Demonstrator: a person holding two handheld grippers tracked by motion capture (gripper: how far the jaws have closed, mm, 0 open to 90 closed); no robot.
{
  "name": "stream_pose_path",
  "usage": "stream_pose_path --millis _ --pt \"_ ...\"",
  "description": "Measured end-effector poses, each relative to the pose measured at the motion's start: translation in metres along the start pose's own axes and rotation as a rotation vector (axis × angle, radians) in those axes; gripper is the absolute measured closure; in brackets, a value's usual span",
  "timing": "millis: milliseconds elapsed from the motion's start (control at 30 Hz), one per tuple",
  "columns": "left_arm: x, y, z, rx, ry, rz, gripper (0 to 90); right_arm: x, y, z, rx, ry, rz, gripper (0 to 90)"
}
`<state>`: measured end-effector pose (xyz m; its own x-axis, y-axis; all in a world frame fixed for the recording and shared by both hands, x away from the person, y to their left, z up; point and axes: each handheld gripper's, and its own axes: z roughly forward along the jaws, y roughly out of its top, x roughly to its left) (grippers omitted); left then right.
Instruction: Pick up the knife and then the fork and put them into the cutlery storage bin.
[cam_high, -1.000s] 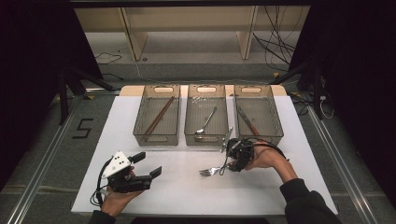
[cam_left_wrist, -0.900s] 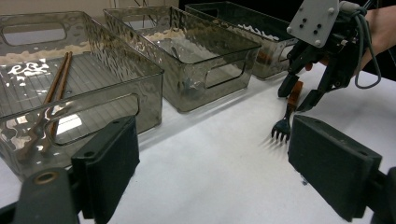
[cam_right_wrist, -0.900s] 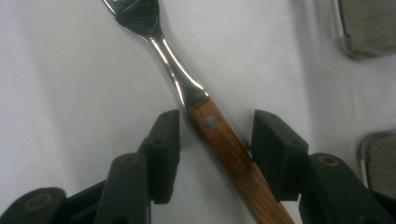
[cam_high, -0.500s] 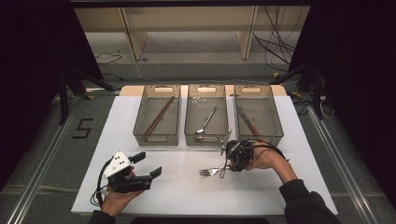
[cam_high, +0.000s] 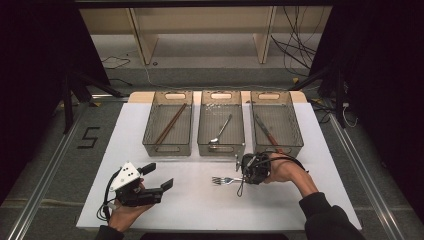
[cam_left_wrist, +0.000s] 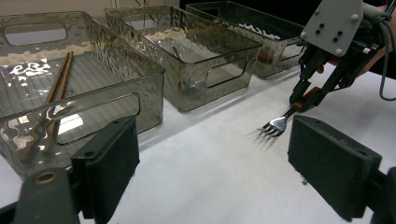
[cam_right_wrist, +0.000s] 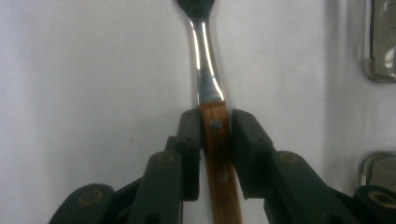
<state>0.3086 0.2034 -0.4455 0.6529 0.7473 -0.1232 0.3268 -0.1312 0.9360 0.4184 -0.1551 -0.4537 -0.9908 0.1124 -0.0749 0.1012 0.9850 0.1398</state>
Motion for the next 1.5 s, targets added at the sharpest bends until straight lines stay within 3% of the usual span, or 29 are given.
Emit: stream_pose_path --millis 33,400,733,1033,1500 --pt "0.0 0.0 0.0 0.001 0.001 0.002 16.1 -0.001 0.0 0.001 -0.011 -0.006 -0.02 75.4" --pt "0.0 0.0 0.0 0.002 0.0 0.002 16.2 0.001 -0.001 -0.001 -0.012 -0.011 -0.048 77.2" --pt "0.0 0.0 0.0 0.002 0.001 0.002 16.2 0.0 -0.004 -0.012 -0.067 -0.027 -0.017 77.5" --pt "0.0 0.0 0.0 0.0 0.001 0.002 16.1 -0.003 -0.008 -0.029 -0.188 -0.034 0.067 77.5" --pt "0.0 0.0 0.0 0.001 0.003 0.003 16.1 -0.012 -0.019 -0.047 -0.319 -0.059 0.161 77.6"
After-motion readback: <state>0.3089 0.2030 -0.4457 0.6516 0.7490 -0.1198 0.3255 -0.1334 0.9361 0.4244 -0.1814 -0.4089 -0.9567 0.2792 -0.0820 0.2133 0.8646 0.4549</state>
